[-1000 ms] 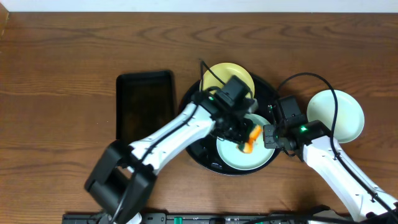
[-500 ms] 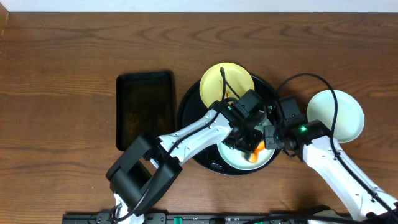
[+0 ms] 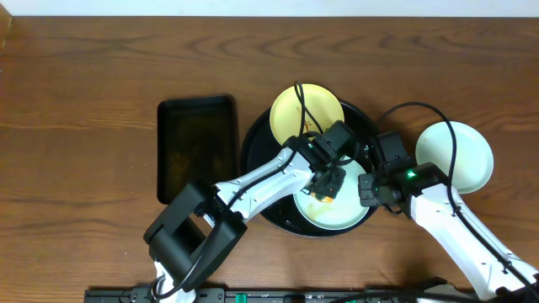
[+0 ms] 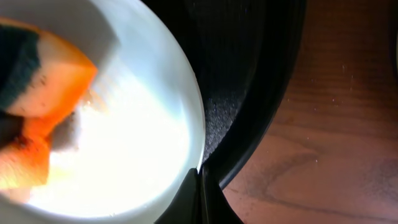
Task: Clean dirty plates on tray and stack at the side
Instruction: 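Scrub the right-held pale green plate with the sponge in the left gripper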
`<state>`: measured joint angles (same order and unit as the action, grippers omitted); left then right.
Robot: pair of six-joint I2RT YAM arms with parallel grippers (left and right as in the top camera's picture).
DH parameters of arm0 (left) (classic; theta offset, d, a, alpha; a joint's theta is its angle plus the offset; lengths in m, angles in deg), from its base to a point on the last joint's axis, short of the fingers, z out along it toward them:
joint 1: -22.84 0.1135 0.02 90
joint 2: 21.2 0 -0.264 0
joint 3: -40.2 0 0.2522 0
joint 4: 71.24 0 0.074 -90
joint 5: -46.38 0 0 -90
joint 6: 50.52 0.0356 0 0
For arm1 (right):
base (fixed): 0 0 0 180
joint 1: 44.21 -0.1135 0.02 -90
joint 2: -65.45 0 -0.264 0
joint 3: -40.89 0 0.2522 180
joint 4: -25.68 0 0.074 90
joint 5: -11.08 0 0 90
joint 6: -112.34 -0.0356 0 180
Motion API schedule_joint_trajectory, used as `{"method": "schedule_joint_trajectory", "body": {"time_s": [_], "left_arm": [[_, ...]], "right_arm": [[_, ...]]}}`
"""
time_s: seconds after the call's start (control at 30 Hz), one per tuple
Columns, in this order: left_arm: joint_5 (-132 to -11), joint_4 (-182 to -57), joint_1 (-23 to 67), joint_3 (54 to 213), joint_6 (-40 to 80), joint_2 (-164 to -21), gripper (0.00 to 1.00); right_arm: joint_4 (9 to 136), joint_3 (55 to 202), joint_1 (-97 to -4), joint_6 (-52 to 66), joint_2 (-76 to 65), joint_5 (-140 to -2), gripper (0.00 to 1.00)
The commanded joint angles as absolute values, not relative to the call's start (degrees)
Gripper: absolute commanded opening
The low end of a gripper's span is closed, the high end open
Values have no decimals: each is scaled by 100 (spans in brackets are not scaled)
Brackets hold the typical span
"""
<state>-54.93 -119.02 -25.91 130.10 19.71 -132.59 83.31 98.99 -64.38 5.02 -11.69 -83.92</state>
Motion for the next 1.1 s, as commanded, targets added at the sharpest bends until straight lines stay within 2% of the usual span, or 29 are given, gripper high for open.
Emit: {"method": "schedule_joint_trajectory", "body": {"time_s": [0.0, 0.33, 0.4, 0.53, 0.7, 1.07], "left_arm": [[-5257, -11887, -2567, 12995, 1901, -13343, 8], [-5648, -11522, -2585, 13139, 1952, -13148, 8], [-5689, -11508, -2613, 13137, 1967, -13183, 8], [-5692, -11513, -2727, 13130, 1967, -13242, 8], [-5685, -11493, -2899, 13108, 1969, -13244, 8], [-5482, -11441, -2969, 13100, 1965, -13426, 8]], "right_arm": [[8362, 9982, -6416, 569, -1147, -8468, 1], [8080, 9953, -6416, 441, -1149, -8330, 2], [7988, 9901, -6413, 349, -1149, -8339, 9], [7763, 9739, -6403, 126, -1149, -8365, 10], [7448, 9588, -6289, -145, -1152, -8446, 19], [7302, 9584, -6175, -143, -1449, -8451, 16]]}}
